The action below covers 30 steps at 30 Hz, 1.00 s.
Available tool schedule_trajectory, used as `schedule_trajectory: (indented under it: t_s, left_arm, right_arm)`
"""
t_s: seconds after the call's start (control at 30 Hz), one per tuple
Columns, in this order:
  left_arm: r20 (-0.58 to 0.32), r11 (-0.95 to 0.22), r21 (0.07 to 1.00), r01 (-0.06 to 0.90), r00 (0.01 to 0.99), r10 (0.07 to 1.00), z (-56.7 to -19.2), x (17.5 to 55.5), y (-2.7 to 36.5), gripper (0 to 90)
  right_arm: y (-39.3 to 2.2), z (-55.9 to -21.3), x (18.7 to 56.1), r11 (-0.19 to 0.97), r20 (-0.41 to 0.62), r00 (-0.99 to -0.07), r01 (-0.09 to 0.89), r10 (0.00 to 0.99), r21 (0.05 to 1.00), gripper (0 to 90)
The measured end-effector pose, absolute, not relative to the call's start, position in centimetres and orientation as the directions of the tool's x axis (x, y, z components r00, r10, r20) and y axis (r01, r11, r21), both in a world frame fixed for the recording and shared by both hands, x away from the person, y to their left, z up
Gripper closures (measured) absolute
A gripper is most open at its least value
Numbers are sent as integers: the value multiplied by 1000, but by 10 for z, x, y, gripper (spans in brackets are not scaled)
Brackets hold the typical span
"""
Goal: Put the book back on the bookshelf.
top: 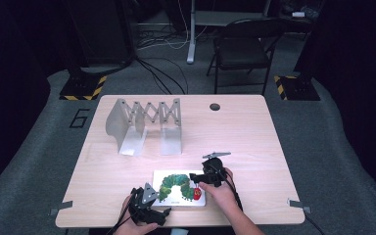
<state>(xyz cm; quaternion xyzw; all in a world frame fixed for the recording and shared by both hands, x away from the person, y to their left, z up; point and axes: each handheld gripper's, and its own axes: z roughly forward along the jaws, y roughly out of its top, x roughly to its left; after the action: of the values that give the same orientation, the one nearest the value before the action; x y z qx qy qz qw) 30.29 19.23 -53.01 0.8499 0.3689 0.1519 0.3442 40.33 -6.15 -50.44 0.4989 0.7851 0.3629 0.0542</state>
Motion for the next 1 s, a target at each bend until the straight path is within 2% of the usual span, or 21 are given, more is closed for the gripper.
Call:
schedule_trajectory:
  t_s: [0.83, 0.93, 1.0]
  left_arm:
    - [14, -482, 702, 525, 666, 746, -531, 303, 191, 0]
    - [14, -480, 700, 528, 662, 749, -531, 303, 191, 0]
    - [16, -483, 697, 530, 662, 749, -530, 303, 191, 0]
  right_arm:
    - [-65, -490, 400, 222, 283, -511, 719, 812, 659, 363]
    - [-64, -487, 398, 200, 302, -488, 735, 819, 648, 363]
    - [-65, -486, 398, 214, 285, -508, 715, 813, 665, 363]
